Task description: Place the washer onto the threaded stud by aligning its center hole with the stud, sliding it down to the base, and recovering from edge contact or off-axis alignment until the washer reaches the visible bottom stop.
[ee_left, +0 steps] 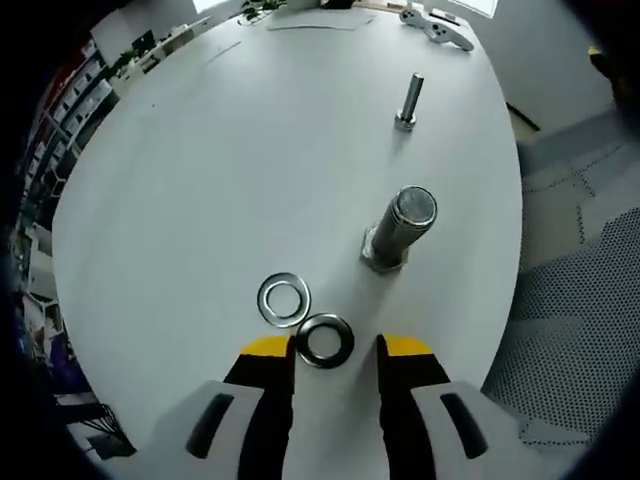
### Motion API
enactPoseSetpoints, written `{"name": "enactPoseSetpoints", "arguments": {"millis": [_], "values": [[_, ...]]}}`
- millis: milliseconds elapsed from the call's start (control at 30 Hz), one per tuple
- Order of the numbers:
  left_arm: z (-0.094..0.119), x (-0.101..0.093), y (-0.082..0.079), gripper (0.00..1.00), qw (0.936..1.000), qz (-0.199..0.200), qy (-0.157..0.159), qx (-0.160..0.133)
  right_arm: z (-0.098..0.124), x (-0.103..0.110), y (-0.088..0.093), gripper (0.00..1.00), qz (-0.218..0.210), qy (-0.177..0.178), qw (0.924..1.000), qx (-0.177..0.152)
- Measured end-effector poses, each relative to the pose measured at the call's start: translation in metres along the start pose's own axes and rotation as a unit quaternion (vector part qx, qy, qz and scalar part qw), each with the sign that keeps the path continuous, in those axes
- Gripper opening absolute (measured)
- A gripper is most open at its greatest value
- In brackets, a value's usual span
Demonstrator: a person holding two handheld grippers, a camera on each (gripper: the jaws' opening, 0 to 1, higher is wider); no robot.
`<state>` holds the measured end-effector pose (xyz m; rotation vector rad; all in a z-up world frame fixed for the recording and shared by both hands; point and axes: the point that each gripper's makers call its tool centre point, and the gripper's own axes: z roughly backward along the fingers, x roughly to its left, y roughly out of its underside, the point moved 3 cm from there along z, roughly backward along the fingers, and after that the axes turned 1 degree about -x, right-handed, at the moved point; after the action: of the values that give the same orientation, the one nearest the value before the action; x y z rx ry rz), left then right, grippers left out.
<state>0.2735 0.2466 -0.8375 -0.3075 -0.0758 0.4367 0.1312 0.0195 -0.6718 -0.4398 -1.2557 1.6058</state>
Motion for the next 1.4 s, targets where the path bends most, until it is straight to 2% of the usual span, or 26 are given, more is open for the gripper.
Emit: {"name": "enactPoseSetpoints", "arguments": {"millis": [100, 233, 300, 533, 800, 1167, 1200, 1233, 1267, 1400], "values": [[0.0001, 0.0001, 0.0, 0.31, 0.9999, -0.01, 0.005, 0.004, -0.0003, 0.0002, 0.0004, 0.22, 0.0, 0.0, 1.0, 0.002], [0.0007, 0.0014, 0.001, 0.3, 0.9986, -0.049, 0.018, 0.011, -0.0004, 0.0005, 0.0007, 0.22, 0.001, -0.001, 1.0, 0.005], [0.0, 0.0021, 0.0005, 0.3, 0.9984, -0.052, 0.019, 0.015, -0.0004, 0.0005, 0.0007, 0.22, 0.0, 0.0, 1.0, 0.004], [-0.002, 0.0018, -0.0036, 0.31, 0.9945, -0.085, 0.025, 0.056, -0.0006, 0.0004, 0.0009, 0.22, 0.0, 0.001, 1.0, 0.006], [-0.002, 0.0016, -0.0057, 0.32, 0.9926, -0.087, 0.023, 0.082, -0.0003, 0.0002, 0.0005, 0.22, -0.002, 0.001, 1.0, 0.003], [-0.0013, 0.001, -0.003, 0.3, 0.9947, -0.073, 0.018, 0.071, -0.0003, 0.0009, -0.0003, 0.22, -0.001, -0.002, 1.0, -0.001], [-0.0011, 0.0007, -0.0029, 0.29, 0.9949, -0.071, 0.018, 0.069, -0.0003, 0.0009, -0.0003, 0.22, -0.001, -0.002, 1.0, -0.001], [-0.0011, 0.0015, -0.0036, 0.23, 0.9955, -0.068, 0.015, 0.065, -0.0003, 0.0009, -0.0003, 0.22, -0.001, -0.002, 1.0, -0.001], [0.0004, 0.0011, -0.0029, 0.21, 0.9961, -0.058, 0.015, 0.066, -0.0003, 0.001, -0.0003, 0.22, -0.001, -0.002, 1.0, -0.001], [-0.001, 0.0026, -0.0026, 0.21, 0.9964, -0.06, 0.014, 0.058, -0.0004, 0.0012, 0.0, 0.22, -0.001, -0.003, 1.0, 0.0]]}}
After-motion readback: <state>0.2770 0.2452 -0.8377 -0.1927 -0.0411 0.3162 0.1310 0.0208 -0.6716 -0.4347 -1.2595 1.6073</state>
